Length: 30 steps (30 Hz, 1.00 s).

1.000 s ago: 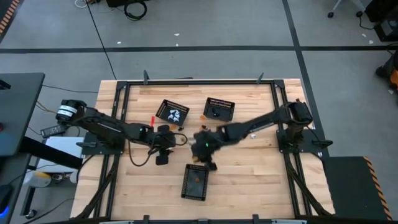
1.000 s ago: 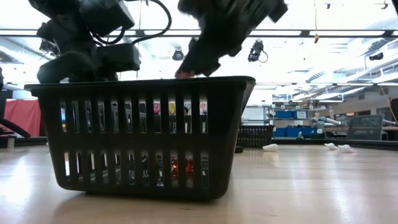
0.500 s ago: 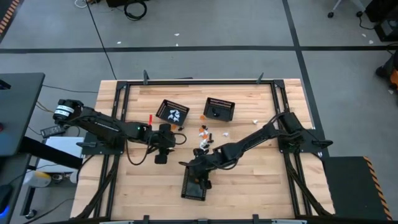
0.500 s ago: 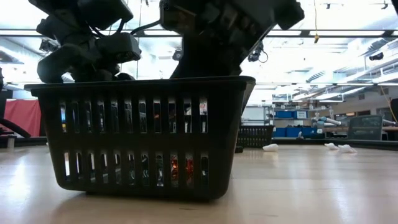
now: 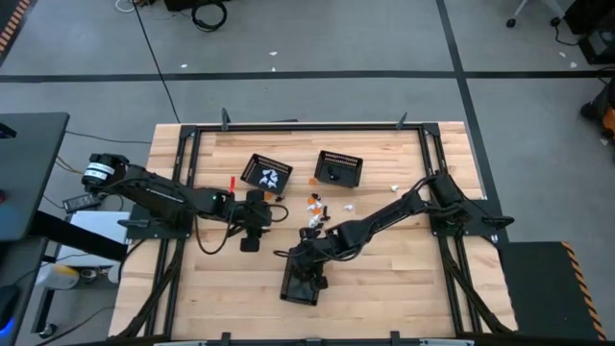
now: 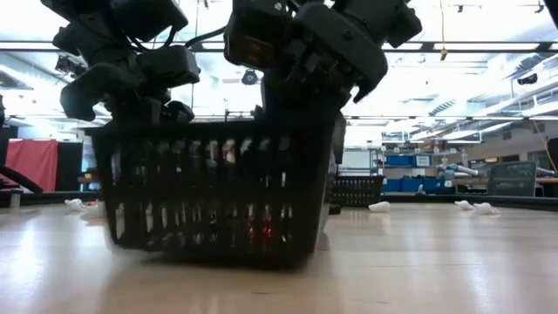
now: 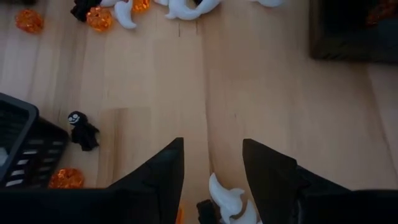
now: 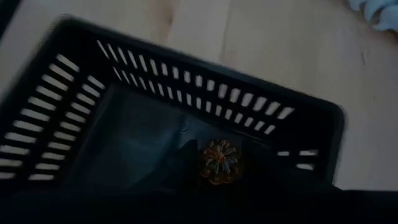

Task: Sort Halloween decoration
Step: Put the orange pumpkin toy into the bottom black basket

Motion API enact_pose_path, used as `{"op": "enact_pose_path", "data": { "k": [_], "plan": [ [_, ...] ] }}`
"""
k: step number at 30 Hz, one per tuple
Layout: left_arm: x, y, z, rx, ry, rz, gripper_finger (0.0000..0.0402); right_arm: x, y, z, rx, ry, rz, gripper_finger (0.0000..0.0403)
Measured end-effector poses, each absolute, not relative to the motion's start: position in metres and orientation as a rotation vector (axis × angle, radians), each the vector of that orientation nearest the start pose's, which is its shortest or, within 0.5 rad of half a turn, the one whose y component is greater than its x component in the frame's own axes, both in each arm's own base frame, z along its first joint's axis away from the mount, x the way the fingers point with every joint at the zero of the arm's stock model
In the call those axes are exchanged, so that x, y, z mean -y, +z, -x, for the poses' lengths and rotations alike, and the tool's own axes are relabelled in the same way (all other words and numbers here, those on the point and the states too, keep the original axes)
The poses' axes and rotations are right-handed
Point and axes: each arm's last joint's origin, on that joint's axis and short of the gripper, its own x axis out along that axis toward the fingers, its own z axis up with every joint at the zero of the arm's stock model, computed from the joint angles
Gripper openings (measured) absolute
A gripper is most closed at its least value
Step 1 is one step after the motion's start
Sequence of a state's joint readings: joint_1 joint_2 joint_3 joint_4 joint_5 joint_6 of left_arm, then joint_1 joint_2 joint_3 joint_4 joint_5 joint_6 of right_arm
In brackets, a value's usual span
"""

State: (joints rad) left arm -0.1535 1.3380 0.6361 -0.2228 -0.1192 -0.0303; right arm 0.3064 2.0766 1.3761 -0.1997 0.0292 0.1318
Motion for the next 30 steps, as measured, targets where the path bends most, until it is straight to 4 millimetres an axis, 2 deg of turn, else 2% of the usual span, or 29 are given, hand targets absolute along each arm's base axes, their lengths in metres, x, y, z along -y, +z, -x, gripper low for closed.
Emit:
{"op": "enact_pose_path", "data": {
  "k": [4, 11, 15, 18, 21, 26, 30],
  "plan": [
    [0.034, 0.171, -0.241, -0.915, -0.018, -0.096, 0.0172, -0.127, 0.151, -0.418, -0.900, 0.220, 0.012, 0.0153],
    [0.034, 0.178, -0.239, -0.879, -0.015, -0.083, 0.0172, -0.131, 0.182, -0.428, -0.903, 0.243, 0.029, 0.0169],
    [0.033, 0.191, -0.234, -0.826, 0.015, -0.005, 0.0172, -0.126, 0.205, -0.431, -0.976, 0.172, 0.029, 0.0167],
    [0.032, 0.202, -0.225, -0.801, 0.025, 0.050, 0.0172, -0.109, 0.218, -0.429, -1.025, 0.127, -0.035, 0.0161],
    [0.028, 0.208, -0.215, -0.828, 0.014, 0.069, 0.0172, -0.086, 0.232, -0.421, -1.003, 0.072, -0.068, 0.0155],
    [0.020, 0.205, -0.199, -0.961, 0.002, 0.067, 0.0172, -0.054, 0.247, -0.396, -0.971, -0.023, -0.031, 0.0148],
    [0.012, 0.194, -0.198, -0.987, 0.009, 0.087, 0.0172, -0.033, 0.252, -0.380, -0.925, -0.077, -0.061, 0.0148]
  ]
}}
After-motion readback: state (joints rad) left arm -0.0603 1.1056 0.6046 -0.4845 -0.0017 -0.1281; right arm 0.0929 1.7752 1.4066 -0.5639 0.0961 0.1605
